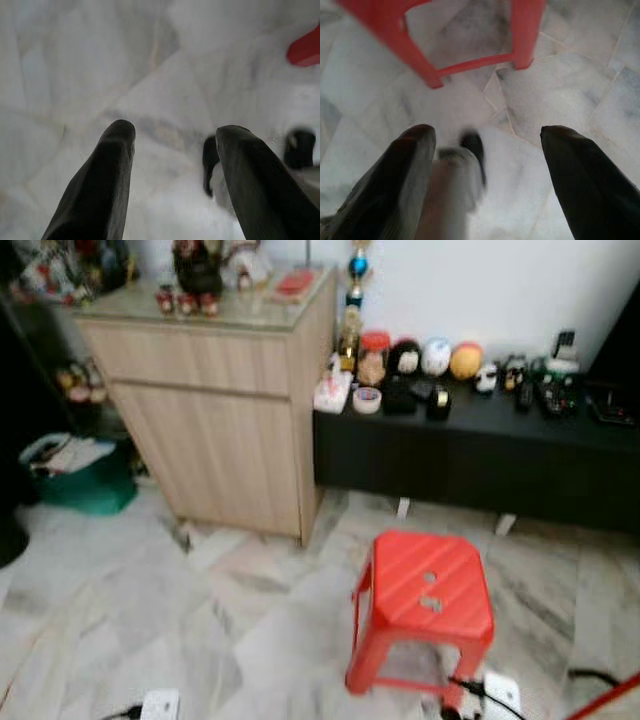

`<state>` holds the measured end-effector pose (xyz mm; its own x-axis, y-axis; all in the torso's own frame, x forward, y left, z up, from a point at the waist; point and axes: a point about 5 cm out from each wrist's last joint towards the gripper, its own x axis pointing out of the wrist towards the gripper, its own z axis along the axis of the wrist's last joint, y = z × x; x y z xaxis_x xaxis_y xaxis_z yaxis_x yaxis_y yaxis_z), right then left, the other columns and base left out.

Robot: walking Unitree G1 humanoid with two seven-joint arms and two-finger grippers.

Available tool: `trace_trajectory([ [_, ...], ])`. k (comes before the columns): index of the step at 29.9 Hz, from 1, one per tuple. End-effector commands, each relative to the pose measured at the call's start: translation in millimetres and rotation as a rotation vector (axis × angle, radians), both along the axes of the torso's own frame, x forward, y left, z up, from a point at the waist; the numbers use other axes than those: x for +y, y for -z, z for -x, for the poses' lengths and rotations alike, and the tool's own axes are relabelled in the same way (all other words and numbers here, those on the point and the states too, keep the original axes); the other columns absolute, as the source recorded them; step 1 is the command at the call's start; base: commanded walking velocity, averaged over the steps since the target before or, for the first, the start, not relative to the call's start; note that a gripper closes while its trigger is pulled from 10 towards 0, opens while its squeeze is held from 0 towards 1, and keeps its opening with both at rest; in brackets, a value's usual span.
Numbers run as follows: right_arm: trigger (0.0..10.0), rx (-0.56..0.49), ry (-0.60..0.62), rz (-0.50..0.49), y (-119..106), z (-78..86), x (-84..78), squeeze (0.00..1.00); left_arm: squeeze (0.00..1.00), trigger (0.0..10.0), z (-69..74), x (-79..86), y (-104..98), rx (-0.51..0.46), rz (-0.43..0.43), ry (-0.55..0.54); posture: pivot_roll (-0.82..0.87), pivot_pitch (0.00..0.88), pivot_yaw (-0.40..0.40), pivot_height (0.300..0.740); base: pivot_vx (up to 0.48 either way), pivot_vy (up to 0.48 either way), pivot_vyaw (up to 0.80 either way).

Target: Hang keys on a hook

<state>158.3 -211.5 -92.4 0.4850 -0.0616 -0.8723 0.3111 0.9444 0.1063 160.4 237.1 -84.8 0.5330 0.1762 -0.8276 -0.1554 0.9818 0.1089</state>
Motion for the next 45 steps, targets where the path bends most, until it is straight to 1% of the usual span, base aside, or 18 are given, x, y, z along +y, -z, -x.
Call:
trace_trajectory([
  [1, 10.0, -0.019, 0.027, 0.009, -2.4, -3.2, -5.6, 0.0, 0.0, 10.0, 0.4, -5.7, 1.6, 0.004, 0.018, 0.008, 0.03, 0.0, -0.004, 0.74, 0.349, 0.0, 0.0],
  [8, 10.0, -0.036, 0.027, 0.011, -3.4, -4.5, -6.7, 0.0, 0.0, 10.0, -5.2, 1.3, -3.0, -0.037, 0.021, -0.01, 0.03, 0.0, -0.011, 0.74, 0.121, 0.0, 0.0],
  [13, 10.0, -0.083, 0.025, 0.042, -6.1, -7.9, -9.5, 0.0, 0.0, 10.0, -20.0, 14.5, -15.4, -0.141, -0.008, -0.016, 0.04, 0.0, -0.021, 0.74, 0.0, 0.0, 0.0],
  [14, 10.0, -0.115, 0.024, 0.05, -7.7, -9.9, -10.2, 0.0, 0.0, 10.0, -25.6, 20.0, -21.2, -0.198, -0.011, -0.028, 0.04, 0.0, -0.023, 0.74, 0.0, 0.0, 0.0],
  [16, 10.0, -0.139, 0.02, 0.051, -9.0, -11.5, -10.3, 0.0, 0.0, 10.0, -31.0, 23.5, -26.3, -0.239, -0.026, -0.025, 0.04, 0.0, -0.026, 0.74, 0.0, 0.0, 0.0],
  [17, 10.0, -0.278, -0.025, 0.059, -26.9, -52.0, 10.2, 0.0, 0.0, 10.0, -44.8, 27.7, -38.1, -0.332, -0.038, -0.01, 0.04, 0.0, -0.027, 0.74, 0.0, 0.0, 0.0],
  [19, 10.0, -0.395, -0.041, 0.062, -45.5, -82.4, 24.4, 0.0, 0.0, 10.0, -55.4, 30.5, -48.4, -0.411, -0.05, 0.006, 0.05, 0.0, -0.029, 0.74, 0.0, 0.0, 0.0],
  [20, 10.0, -0.465, -0.076, 0.118, -57.3, -95.7, 23.1, 0.0, 0.0, 10.0, -70.6, 33.0, -63.9, -0.52, -0.046, 0.011, 0.05, 0.0, -0.03, 0.74, 0.0, 0.0, 0.0],
  [22, 10.0, -0.531, -0.073, 0.134, -66.0, -103.0, 19.4, 0.0, 0.0, 10.0, -90.4, 34.3, -87.6, -0.669, -0.049, 0.025, 0.06, 0.0, -0.035, 0.74, 0.0, 0.0, 0.0],
  [24, 10.0, -0.579, -0.053, 0.124, -71.7, -107.0, 15.9, 0.0, 0.0, 10.0, -102.6, 32.4, -106.0, -0.779, -0.047, 0.044, 0.07, 0.0, -0.04, 0.74, 0.0, 0.0, 0.0],
  [25, 10.0, -0.636, -0.093, 0.138, -79.6, -113.0, 16.4, 0.0, 0.0, 10.0, -111.7, 13.6, -119.9, -0.874, -0.023, 0.118, 0.07, 0.0, -0.038, 0.74, 0.0, 0.0, 0.0],
  [27, 10.0, -0.695, -0.17, 0.174, -87.2, -117.9, 20.6, 0.0, 0.0, 10.0, -112.9, -13.0, -128.1, -0.942, -0.022, 0.245, 0.06, 0.0, -0.038, 0.74, 0.0, 0.0, 0.0],
  [30, 10.0, -0.74, -0.145, 0.177, -91.7, -118.9, 20.0, 0.0, 0.0, 10.0, -109.2, -20.5, -129.7, -0.97, -0.02, 0.249, 0.06, 0.0, -0.033, 0.74, 0.0, 0.0, 0.0],
  [33, 10.0, -0.771, -0.097, 0.21, -94.4, -117.3, 15.9, 0.0, 0.0, 10.0, -104.1, -21.7, -133.7, -1.016, -0.029, 0.218, 0.05, 0.0, -0.031, 0.74, 0.0, 0.0, 0.0],
  [36, 10.0, -0.759, -0.059, 0.22, -89.6, -110.0, 13.6, 0.0, 0.0, 10.0, -99.9, -19.6, -137.4, -1.035, -0.041, 0.17, 0.05, 0.0, -0.038, 0.74, 0.0, 0.0, 0.0],
  [38, 10.0, -0.738, -0.075, 0.236, -85.9, -106.2, 13.8, 0.0, 0.0, 10.0, -99.8, -18.0, -136.6, -1.03, -0.042, 0.163, 0.06, 0.0, -0.043, 0.74, 0.0, 0.0, 0.0],
  [40, 10.0, -0.725, -0.09, 0.289, -85.1, -103.8, 8.2, 0.0, 0.0, 10.0, -101.0, -14.6, -139.4, -1.021, -0.054, 0.157, 0.08, 0.0, -0.049, 0.74, 0.0, 0.0, 0.0],
  [45, 10.0, -0.693, -0.055, 0.283, -84.6, -105.1, 1.7, 0.0, 0.0, 10.0, -99.5, -3.0, -142.5, -1.021, -0.083, 0.112, 0.08, 0.0, -0.054, 0.735, 0.0, 0.0, 0.0],
])
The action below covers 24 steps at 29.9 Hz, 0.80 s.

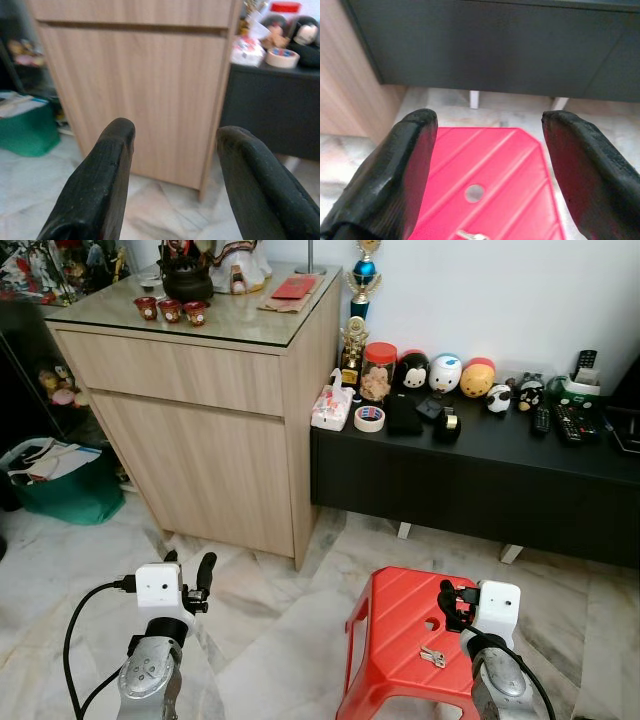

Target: Hang keys on a hook

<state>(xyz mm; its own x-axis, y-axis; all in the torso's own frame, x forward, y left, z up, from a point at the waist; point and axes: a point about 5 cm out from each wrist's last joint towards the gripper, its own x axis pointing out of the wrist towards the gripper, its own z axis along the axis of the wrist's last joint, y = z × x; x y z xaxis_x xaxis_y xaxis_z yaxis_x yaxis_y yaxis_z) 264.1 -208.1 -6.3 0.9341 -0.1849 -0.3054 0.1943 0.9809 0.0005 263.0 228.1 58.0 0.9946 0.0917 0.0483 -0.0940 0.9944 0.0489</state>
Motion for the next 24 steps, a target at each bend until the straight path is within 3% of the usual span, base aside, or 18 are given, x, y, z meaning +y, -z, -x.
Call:
trace_trajectory([
  [1, 10.0, 0.014, 0.018, -0.001, 1.2, 0.8, -2.2, 0.0, 0.0, 10.0, 4.2, 8.2, 0.8, 0.009, 0.005, -0.036, 0.08, 0.0, -0.055, 0.73, 0.0, 0.0, 0.0],
  [11, 10.0, 0.027, 0.015, 0.032, 0.8, 0.2, -3.9, 0.0, 0.0, 10.0, 9.4, 11.7, 5.2, 0.049, -0.001, -0.055, 0.08, 0.0, -0.058, 0.66, 0.0, 0.0, 0.0],
  [24, 10.0, 0.081, 0.001, 0.05, 6.0, 2.5, -4.9, 0.0, 0.0, 10.0, 13.2, 17.4, 11.3, 0.087, 0.021, -0.071, 0.08, 0.0, -0.066, 0.66, 0.0, 0.0, 0.0],
])
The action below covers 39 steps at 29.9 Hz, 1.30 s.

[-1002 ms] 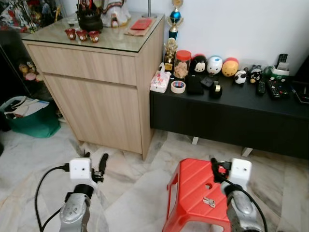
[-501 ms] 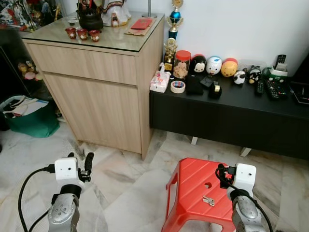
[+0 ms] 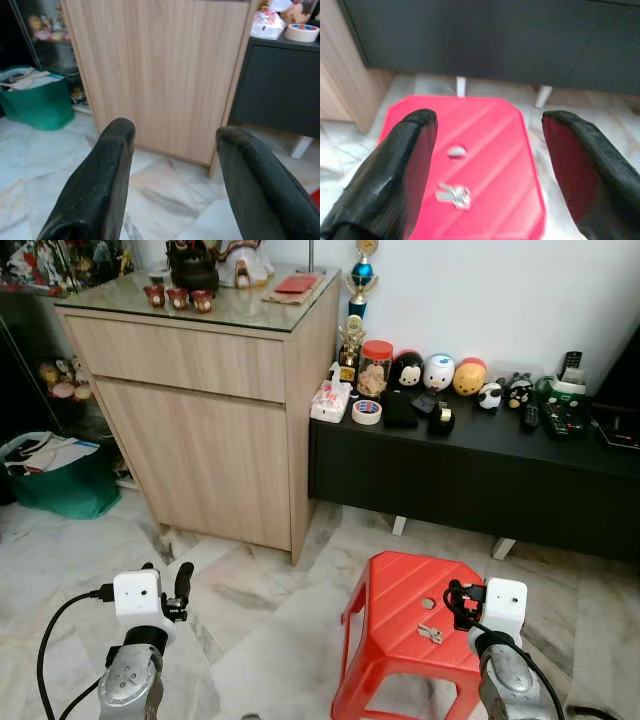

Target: Hang keys on a hook

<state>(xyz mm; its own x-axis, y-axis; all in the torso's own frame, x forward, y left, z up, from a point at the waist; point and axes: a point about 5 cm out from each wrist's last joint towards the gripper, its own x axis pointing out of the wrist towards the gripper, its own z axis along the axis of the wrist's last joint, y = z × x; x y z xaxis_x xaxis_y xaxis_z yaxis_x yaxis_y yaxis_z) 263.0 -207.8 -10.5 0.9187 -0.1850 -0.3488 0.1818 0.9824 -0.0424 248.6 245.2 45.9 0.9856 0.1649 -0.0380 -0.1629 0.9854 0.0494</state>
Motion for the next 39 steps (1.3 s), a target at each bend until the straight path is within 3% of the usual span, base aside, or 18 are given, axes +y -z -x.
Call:
trace_trajectory([
  [1, 10.0, 0.03, 0.015, 0.018, 1.8, 1.2, -5.4, 0.0, 0.0, 10.0, -1.5, 0.4, -1.2, -0.001, 0.015, 0.002, 0.08, 0.0, -0.066, 0.66, 0.0, 0.0, 0.0],
  [16, 10.0, 0.065, 0.007, 0.002, 3.9, 0.0, -4.7, 0.0, 0.0, 10.0, -4.9, 2.3, 0.9, 0.029, 0.041, 0.001, 0.07, 0.0, -0.064, 0.66, 0.0, 0.0, 0.0],
  [21, 10.0, 0.068, -0.019, -0.003, 5.1, 0.8, -1.4, 0.0, 0.0, 10.0, -5.3, 2.5, 2.6, 0.037, 0.043, 0.007, 0.06, 0.0, -0.062, 0.63, 0.0, 0.0, 0.0],
  [39, 10.0, 0.066, -0.039, -0.016, 5.0, -1.2, 4.5, 0.0, 0.0, 10.0, -7.1, 4.8, 5.8, 0.059, 0.05, 0.032, 0.06, 0.0, -0.046, 0.63, 0.0, 0.0, 0.0],
])
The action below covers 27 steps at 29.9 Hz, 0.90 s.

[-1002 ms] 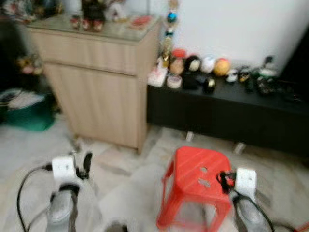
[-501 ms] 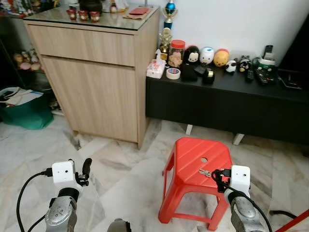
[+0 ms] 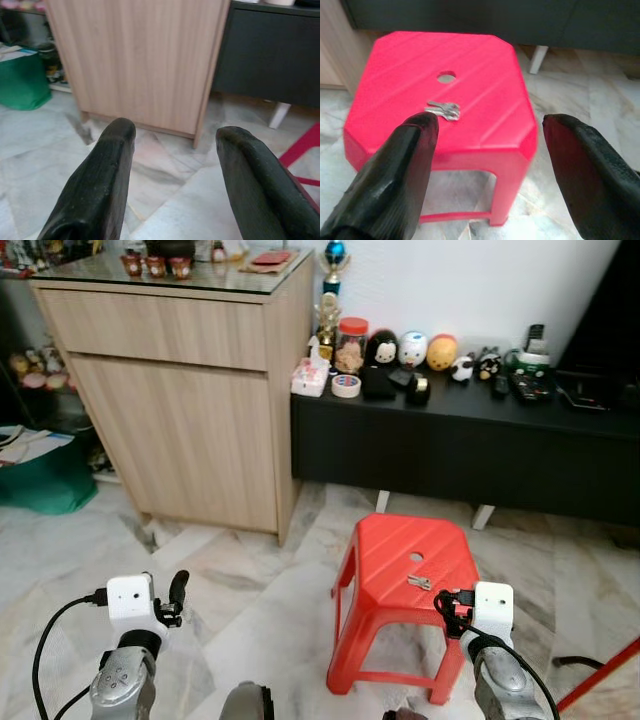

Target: Hang keys on a hook

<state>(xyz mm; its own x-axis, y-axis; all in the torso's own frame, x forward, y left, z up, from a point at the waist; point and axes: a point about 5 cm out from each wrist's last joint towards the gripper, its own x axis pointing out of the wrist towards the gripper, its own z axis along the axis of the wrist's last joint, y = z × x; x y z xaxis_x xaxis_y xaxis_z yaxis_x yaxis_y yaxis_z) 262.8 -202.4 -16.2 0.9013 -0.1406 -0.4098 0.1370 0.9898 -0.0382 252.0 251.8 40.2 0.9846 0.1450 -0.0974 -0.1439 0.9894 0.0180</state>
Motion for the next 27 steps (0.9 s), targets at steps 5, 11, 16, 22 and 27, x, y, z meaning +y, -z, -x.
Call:
trace_trajectory([
  [5, 10.0, 0.006, 0.016, -0.004, -0.4, -1.6, -0.2, 0.0, 0.0, 10.0, -4.3, -2.7, 0.9, 0.012, 0.011, 0.02, 0.06, 0.0, -0.045, 0.63, 0.0, 0.0, 0.0],
  [11, 10.0, 0.018, 0.004, 0.002, 2.4, 1.4, 1.5, 0.0, 0.0, 10.0, -3.2, -3.4, 2.2, 0.022, 0.003, 0.023, 0.07, 0.0, -0.046, 0.63, 0.0, 0.0, 0.0],
  [16, 10.0, 0.024, -0.019, 0.008, 4.0, 3.8, 1.1, 0.0, 0.0, 10.0, -3.5, -4.4, 2.6, 0.021, 0.009, 0.023, 0.06, 0.0, -0.045, 0.63, 0.0, 0.0, 0.0],
  [22, 10.0, 0.026, -0.026, 0.003, 3.6, 2.5, 3.3, 0.0, 0.0, 10.0, -4.9, -6.2, 2.1, 0.017, 0.01, 0.026, 0.06, 0.0, -0.048, 0.63, 0.0, 0.0, 0.67],
  [27, 10.0, 0.024, -0.028, -0.012, 3.2, 1.6, 4.2, 0.0, 0.0, 10.0, -5.3, -6.4, 2.0, 0.018, 0.007, 0.026, 0.07, 0.0, -0.05, 0.63, 0.0, 0.0, 0.0],
])
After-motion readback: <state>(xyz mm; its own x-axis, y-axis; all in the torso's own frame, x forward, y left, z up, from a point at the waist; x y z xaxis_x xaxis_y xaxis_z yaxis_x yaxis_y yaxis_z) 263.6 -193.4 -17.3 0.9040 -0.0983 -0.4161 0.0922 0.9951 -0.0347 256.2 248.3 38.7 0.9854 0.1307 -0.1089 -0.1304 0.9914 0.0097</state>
